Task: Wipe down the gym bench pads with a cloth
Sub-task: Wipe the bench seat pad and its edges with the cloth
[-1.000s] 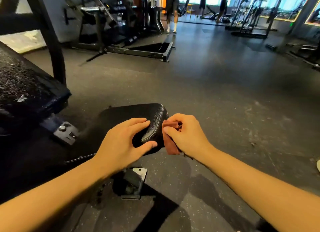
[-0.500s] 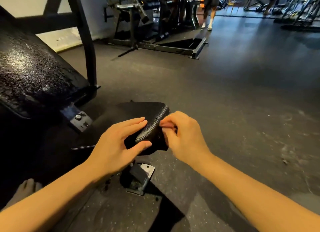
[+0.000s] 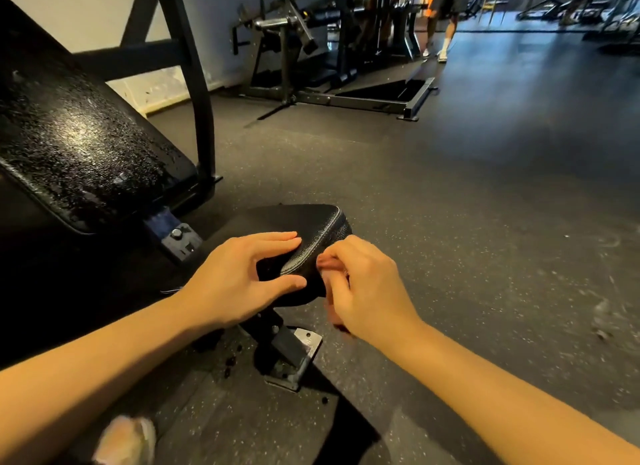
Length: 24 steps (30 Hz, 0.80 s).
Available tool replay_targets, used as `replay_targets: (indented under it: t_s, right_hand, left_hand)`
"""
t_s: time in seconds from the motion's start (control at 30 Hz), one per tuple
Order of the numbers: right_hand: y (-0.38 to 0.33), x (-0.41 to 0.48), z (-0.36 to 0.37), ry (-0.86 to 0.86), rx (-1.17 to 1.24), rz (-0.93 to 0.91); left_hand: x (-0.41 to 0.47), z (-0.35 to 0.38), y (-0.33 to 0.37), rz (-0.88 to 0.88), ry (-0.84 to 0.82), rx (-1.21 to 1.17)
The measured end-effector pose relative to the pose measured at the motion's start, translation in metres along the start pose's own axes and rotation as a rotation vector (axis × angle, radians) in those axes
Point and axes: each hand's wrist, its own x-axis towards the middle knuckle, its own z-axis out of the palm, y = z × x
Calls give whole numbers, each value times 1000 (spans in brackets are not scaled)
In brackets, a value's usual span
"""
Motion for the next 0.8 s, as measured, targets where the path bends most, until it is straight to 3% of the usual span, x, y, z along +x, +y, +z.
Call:
replay_targets:
  t_s: [0.17,0.27,0.4,0.6,0.8]
  right_hand:
    - [48,66,-4,115,-77,279]
    - [34,47,1,160,-13,214]
    - [7,5,-5,-3,-18,-10]
    - [54,72,-19,247,39,362]
    - [38,68,-1,244,153,367]
  left_hand:
    - [4,-7,-5,39,-61,39]
    - [4,-7,-10,59,-70,60]
    - [5,-7,-13,79,-55,66]
    - [4,-6,-12,74,-43,24]
    - [5,-7,-13,83,-43,37]
